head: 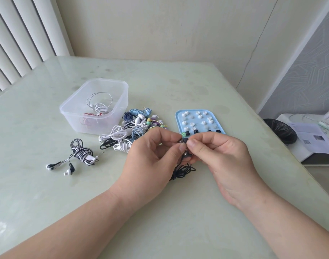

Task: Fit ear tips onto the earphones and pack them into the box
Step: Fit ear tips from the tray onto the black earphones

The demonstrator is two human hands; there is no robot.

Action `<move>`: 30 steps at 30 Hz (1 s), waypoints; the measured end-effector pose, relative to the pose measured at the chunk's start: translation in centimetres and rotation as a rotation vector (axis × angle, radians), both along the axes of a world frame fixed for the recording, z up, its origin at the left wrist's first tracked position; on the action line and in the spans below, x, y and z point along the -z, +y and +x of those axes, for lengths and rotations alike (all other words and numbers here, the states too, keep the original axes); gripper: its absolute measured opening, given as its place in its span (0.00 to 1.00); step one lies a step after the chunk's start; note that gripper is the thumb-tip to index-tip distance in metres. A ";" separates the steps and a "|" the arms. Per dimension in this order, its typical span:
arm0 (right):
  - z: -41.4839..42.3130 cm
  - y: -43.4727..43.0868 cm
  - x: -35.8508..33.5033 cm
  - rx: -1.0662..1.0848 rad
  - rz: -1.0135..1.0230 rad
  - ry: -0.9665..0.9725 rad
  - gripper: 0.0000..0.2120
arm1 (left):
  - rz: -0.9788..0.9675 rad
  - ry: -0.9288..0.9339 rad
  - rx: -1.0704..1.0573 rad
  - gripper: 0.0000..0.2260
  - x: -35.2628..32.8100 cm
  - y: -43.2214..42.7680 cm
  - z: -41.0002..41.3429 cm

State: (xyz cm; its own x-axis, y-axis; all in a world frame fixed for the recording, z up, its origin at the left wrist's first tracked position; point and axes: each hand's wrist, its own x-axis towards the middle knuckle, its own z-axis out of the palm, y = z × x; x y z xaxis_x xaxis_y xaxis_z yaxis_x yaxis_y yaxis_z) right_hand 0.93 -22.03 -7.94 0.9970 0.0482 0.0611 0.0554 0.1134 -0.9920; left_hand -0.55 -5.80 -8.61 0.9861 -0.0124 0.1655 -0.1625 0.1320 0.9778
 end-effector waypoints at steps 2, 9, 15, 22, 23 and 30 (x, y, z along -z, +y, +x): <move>-0.1 -0.2 -0.3 0.031 -0.087 -0.077 0.03 | -0.009 -0.008 -0.001 0.04 -0.1 0.0 -0.1; 0.0 -0.6 -0.8 0.015 -0.011 -0.046 0.05 | -0.034 -0.004 0.031 0.03 -0.1 -0.1 -0.1; 0.3 -1.0 -0.7 -0.031 -0.068 -0.032 0.06 | 0.004 -0.012 0.018 0.05 -0.1 0.0 0.0; 0.2 -0.8 -0.7 -0.026 -0.109 -0.053 0.07 | 0.014 -0.007 0.035 0.05 -0.3 -0.1 -0.2; 0.2 -0.8 -0.7 -0.021 -0.100 -0.047 0.07 | 0.012 -0.005 0.036 0.06 -0.3 -0.1 -0.2; 0.4 -0.8 -0.5 -0.048 0.016 0.062 0.12 | 0.010 -0.004 0.019 0.06 -0.2 -0.1 0.0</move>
